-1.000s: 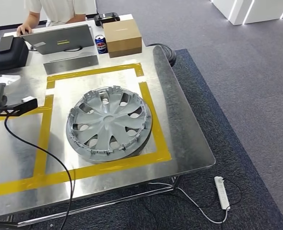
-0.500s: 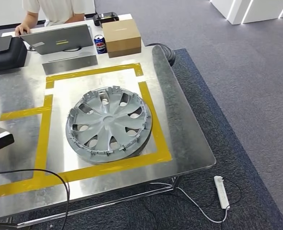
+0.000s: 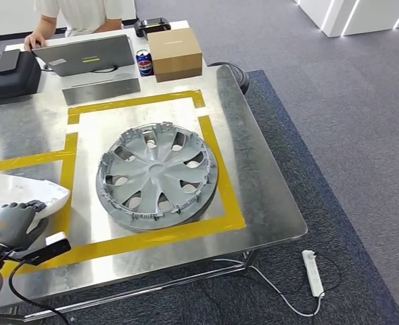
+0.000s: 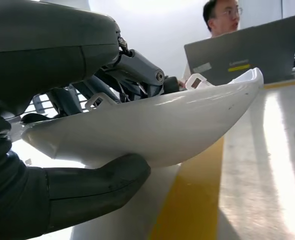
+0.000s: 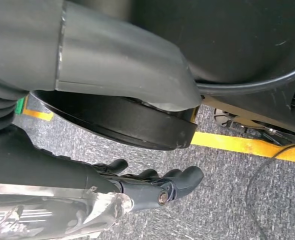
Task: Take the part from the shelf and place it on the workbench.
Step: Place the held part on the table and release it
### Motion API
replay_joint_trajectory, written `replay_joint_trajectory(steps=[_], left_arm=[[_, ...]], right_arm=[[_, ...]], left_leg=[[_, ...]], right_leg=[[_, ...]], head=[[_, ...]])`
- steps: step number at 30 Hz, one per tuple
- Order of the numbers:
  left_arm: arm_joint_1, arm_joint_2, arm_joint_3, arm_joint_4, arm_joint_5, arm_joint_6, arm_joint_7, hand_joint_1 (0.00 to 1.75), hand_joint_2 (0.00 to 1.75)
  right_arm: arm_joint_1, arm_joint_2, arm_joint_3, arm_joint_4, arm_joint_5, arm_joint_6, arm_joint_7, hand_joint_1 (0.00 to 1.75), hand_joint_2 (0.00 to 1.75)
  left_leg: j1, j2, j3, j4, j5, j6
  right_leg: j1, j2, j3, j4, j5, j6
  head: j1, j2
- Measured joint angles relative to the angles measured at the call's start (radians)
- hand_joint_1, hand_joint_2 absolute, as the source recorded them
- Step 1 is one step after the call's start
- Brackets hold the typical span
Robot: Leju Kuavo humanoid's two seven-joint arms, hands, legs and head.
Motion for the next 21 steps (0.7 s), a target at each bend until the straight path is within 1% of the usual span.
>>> replay_joint_trajectory(steps=[3,7,13,21], left_arm=[[0.029,-0.030,-0.005,-0.044,-0.012,0.011,-0.015,1.75,1.75],[0.044,-0.056,-0.017,-0.076,-0.052,0.028,0.000,0.00,1.75],[0.048,-0.069,-0.023,-0.080,-0.086,0.065,0.043,0.00,1.75],[0.047,-0.083,-0.022,-0.080,-0.095,0.077,0.063,0.00,1.75]], right_arm=[[0.000,0.000,0.001,0.000,0.000,-0.005,0.000,0.00,0.00],[0.000,0.000,0.002,0.000,-0.003,-0.008,-0.003,0.00,0.00],[0.000,0.000,0.005,0.000,-0.011,-0.007,-0.003,0.00,0.00],[0.000,0.000,0.005,0.000,-0.019,-0.008,-0.003,0.00,0.00]], left_leg=[[0.000,0.000,0.001,0.000,0.000,0.000],[0.000,0.000,0.001,0.000,0.001,0.001],[0.000,0.000,0.001,0.000,0.001,0.001],[0.000,0.000,0.001,0.000,0.001,0.002]], right_leg=[[0.000,0.000,0.001,0.000,0.000,0.000],[0.000,0.000,0.001,0.000,0.000,0.000],[0.000,0.000,0.001,0.000,0.000,0.001],[0.000,0.000,0.001,0.000,0.000,0.001]], head=[[0.000,0.000],[0.000,0.000],[0.000,0.000],[0.000,0.000]])
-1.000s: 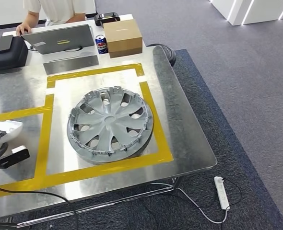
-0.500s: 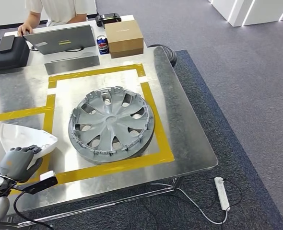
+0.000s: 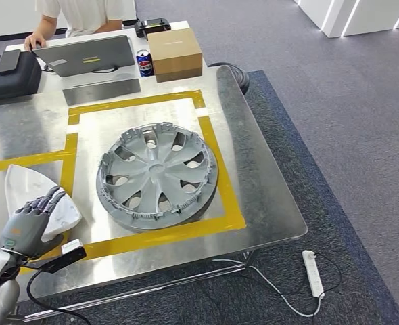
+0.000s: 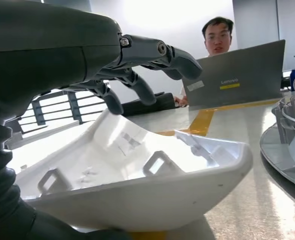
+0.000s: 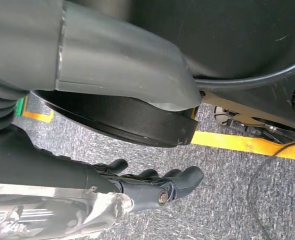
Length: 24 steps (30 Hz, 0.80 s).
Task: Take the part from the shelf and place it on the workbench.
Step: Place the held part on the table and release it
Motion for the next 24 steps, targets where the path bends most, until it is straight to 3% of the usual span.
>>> replay_joint_trajectory(steps=[7,10,16,20,24], left_arm=[[-0.004,-0.011,0.004,0.000,-0.008,0.004,0.005,0.00,1.75],[-0.005,-0.021,0.008,-0.002,0.062,0.014,-0.041,0.00,1.75],[-0.001,-0.080,0.071,-0.098,0.566,-0.069,-0.324,0.00,1.75],[-0.018,-0.128,0.167,-0.200,0.740,-0.087,-0.378,0.00,1.75],[-0.030,-0.139,0.237,-0.258,0.923,-0.252,-0.389,0.00,1.75]], right_arm=[[0.000,0.000,0.000,0.000,-0.005,-0.001,0.000,0.00,0.00],[0.001,0.000,0.000,0.000,-0.007,-0.001,0.000,0.00,0.00],[0.001,-0.001,0.003,0.000,-0.012,-0.002,-0.010,0.00,0.00],[0.002,-0.001,0.004,0.000,-0.011,-0.003,-0.018,0.00,0.00],[0.002,-0.001,0.004,0.000,-0.004,-0.003,-0.030,0.00,0.00]], left_leg=[[0.000,0.000,0.000,0.000,0.000,0.000],[0.000,0.000,0.000,0.000,0.000,0.000],[0.000,0.000,0.000,0.000,0.000,0.000],[0.000,0.000,0.000,0.000,0.000,0.000],[0.000,0.000,0.000,0.000,0.000,0.000]], right_leg=[[0.000,0.000,0.000,0.000,0.000,0.000],[0.000,0.000,0.000,0.000,0.000,0.000],[0.000,0.000,0.000,0.000,0.000,0.000],[0.000,0.000,0.000,0.000,0.000,0.000],[0.000,0.000,0.000,0.000,0.000,0.000]], head=[[0.000,0.000],[0.000,0.000],[0.000,0.000],[0.000,0.000],[0.000,0.000]])
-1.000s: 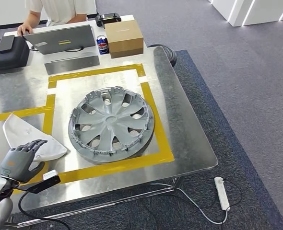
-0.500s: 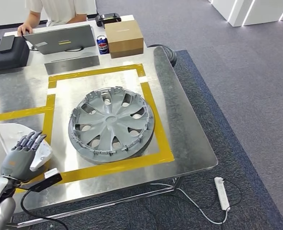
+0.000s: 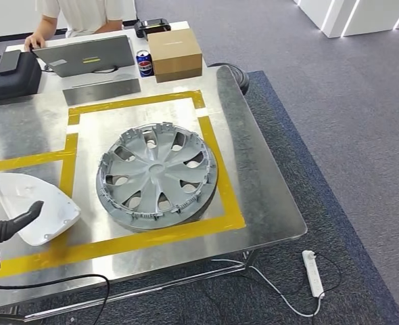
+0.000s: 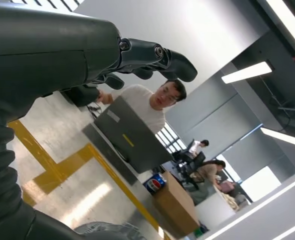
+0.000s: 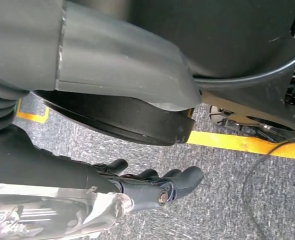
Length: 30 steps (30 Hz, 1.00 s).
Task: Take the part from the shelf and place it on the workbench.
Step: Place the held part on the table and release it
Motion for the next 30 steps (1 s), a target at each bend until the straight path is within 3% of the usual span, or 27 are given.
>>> replay_joint_trajectory(steps=[9,14,22,26,30], left_arm=[[-0.042,0.001,0.112,-0.012,0.198,-0.172,0.001,0.00,1.75],[-0.108,0.019,0.271,0.085,0.349,-0.191,0.001,0.00,1.75],[-0.113,0.064,0.506,0.233,0.432,-0.224,-0.024,0.00,1.75],[-0.113,0.071,0.543,0.259,0.433,-0.224,-0.025,0.00,0.00],[-0.110,0.079,0.582,0.277,0.442,-0.206,-0.035,0.00,0.00]], right_arm=[[0.000,0.000,0.000,0.000,0.006,0.001,-0.015,0.00,0.00],[0.001,-0.001,0.000,0.000,0.002,0.002,-0.011,0.00,0.00],[0.010,-0.005,-0.001,0.001,-0.021,0.000,0.012,0.00,0.00],[0.010,-0.006,-0.001,0.001,-0.023,-0.002,0.012,0.00,0.00],[0.012,-0.006,-0.002,0.001,-0.035,-0.009,-0.012,0.00,0.00]], left_leg=[[0.000,0.000,0.000,0.000,0.000,0.000],[0.000,0.000,0.001,0.000,0.000,0.000],[0.000,0.000,0.000,0.000,-0.001,0.000],[0.000,0.000,0.000,0.000,-0.001,0.001],[0.000,-0.001,0.000,0.000,-0.001,0.001]], right_leg=[[0.000,0.000,0.000,0.000,0.000,0.000],[0.000,0.001,0.001,0.000,0.000,0.000],[0.001,-0.001,0.001,0.000,-0.002,-0.001],[0.000,-0.002,0.002,-0.001,-0.002,0.000],[0.000,-0.001,0.003,-0.001,-0.001,0.000]], head=[[0.000,0.000],[0.000,0.000],[0.000,0.000],[0.000,0.000],[0.000,0.000]])
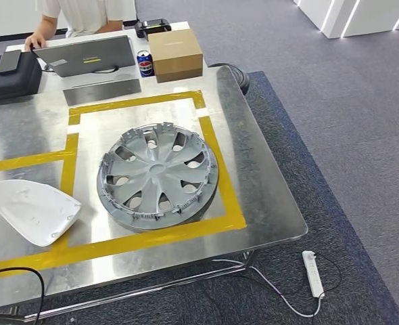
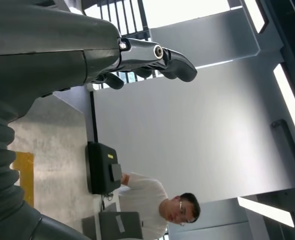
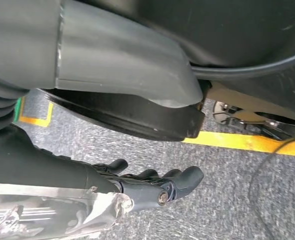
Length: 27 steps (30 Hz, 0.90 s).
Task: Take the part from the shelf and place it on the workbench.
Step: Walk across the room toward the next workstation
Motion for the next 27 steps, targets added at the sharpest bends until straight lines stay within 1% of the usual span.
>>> replay_joint_trajectory(steps=[4,7,9,12,19,24,27], left_arm=[[0.014,0.023,0.086,0.029,0.019,0.022,-0.025,0.00,0.00],[0.018,0.033,0.173,0.076,-0.007,0.049,-0.053,0.00,0.00],[0.018,0.032,0.224,0.103,-0.065,0.104,-0.058,0.00,0.00],[0.018,0.025,0.277,0.122,-0.142,0.191,-0.059,0.00,0.00],[0.015,-0.006,0.353,0.158,-0.208,0.377,-0.059,0.00,0.00],[0.029,-0.035,0.367,0.168,-0.245,0.579,-0.059,0.00,0.00],[0.034,-0.052,0.370,0.180,-0.237,0.635,-0.059,0.00,0.00]], right_arm=[[0.002,0.000,-0.001,0.000,-0.013,-0.004,-0.028,0.00,0.00],[0.002,0.000,-0.002,0.000,-0.021,-0.008,-0.018,0.00,0.00],[0.003,0.000,-0.002,0.000,-0.027,-0.010,-0.009,0.00,0.00],[0.003,0.000,-0.002,0.000,-0.033,-0.013,-0.008,0.00,0.00],[0.003,0.000,-0.003,0.001,-0.055,-0.038,-0.038,0.00,0.00],[0.004,0.000,-0.003,0.003,-0.063,-0.033,-0.040,0.00,0.00],[0.004,0.000,-0.003,0.003,-0.064,-0.029,-0.032,0.00,0.00]], left_leg=[[0.000,0.000,0.000,0.000,0.000,0.000],[0.000,0.000,0.000,0.000,0.000,0.000],[0.000,0.000,0.000,0.000,0.000,0.000],[0.000,-0.001,0.000,0.000,-0.001,0.000],[0.000,-0.002,0.000,0.000,-0.001,0.001],[0.000,-0.003,0.000,0.000,-0.001,0.001],[0.000,-0.004,0.000,0.000,-0.001,0.001]], right_leg=[[0.000,0.000,0.000,0.000,0.000,0.000],[0.000,-0.001,0.000,0.000,-0.001,0.000],[0.000,-0.001,0.000,0.000,-0.002,0.000],[0.000,-0.001,0.000,0.000,-0.002,0.000],[0.000,-0.003,0.001,-0.001,-0.002,0.001],[0.000,-0.003,0.001,-0.001,-0.002,0.001],[0.000,-0.004,0.002,-0.001,-0.002,0.001]], head=[[0.000,0.000],[0.000,0.000],[0.000,0.000],[0.000,0.000],[0.000,0.000],[0.000,0.000],[0.000,0.000]])
